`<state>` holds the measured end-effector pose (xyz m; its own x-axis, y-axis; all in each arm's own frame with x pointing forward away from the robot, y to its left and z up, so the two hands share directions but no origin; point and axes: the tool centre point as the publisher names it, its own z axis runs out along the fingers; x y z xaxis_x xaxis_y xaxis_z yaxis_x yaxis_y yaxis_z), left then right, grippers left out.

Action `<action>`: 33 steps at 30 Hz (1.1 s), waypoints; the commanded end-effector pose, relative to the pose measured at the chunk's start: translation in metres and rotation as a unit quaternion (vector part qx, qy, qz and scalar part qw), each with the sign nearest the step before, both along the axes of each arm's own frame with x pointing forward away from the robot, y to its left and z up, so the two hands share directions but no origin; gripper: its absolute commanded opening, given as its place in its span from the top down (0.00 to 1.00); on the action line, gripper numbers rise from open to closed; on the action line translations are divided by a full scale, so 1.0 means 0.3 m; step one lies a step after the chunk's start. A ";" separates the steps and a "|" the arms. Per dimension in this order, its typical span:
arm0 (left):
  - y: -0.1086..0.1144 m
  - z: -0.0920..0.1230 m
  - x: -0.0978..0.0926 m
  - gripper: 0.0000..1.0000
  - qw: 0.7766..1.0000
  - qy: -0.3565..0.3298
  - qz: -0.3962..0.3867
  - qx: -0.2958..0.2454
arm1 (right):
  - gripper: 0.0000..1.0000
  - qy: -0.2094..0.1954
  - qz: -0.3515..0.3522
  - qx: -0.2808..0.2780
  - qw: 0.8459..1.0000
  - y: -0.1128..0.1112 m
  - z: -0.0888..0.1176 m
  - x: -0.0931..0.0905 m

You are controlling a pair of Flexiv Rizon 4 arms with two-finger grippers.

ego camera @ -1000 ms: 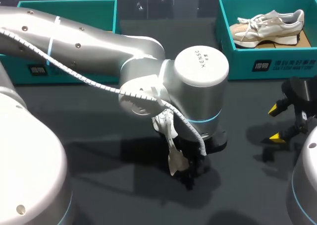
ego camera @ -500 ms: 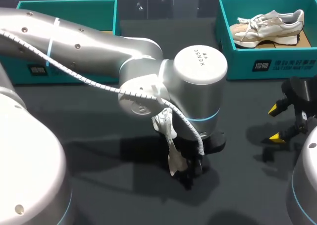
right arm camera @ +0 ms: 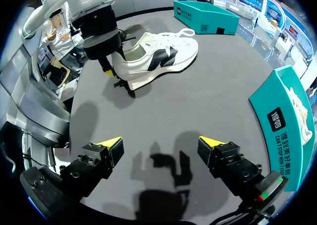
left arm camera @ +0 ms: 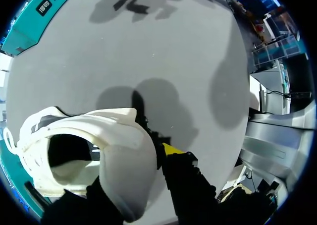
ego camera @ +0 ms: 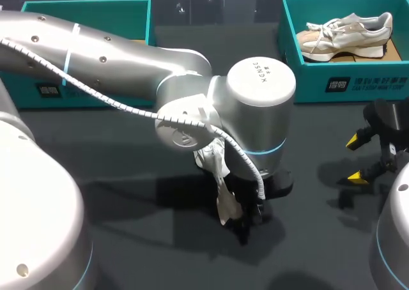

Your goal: Take the shoe out of the shoebox, open the shoe tongue, remove and reinsert the insole, then place the shoe into the shoebox

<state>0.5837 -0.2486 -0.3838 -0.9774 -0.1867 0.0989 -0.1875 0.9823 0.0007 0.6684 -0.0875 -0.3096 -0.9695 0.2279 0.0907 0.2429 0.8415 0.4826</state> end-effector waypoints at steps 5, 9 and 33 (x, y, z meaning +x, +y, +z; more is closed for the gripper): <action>0.042 0.068 0.019 1.00 1.000 0.012 -0.016 -0.018 | 0.00 0.000 0.000 -0.001 1.000 0.001 -0.001 -0.003; 0.058 0.114 0.038 1.00 0.999 0.017 -0.033 -0.021 | 0.00 0.000 0.000 -0.001 1.000 0.001 -0.001 -0.003; 0.203 0.676 0.204 1.00 0.988 0.012 -0.152 -0.017 | 0.00 0.000 0.000 -0.001 1.000 0.001 -0.001 -0.003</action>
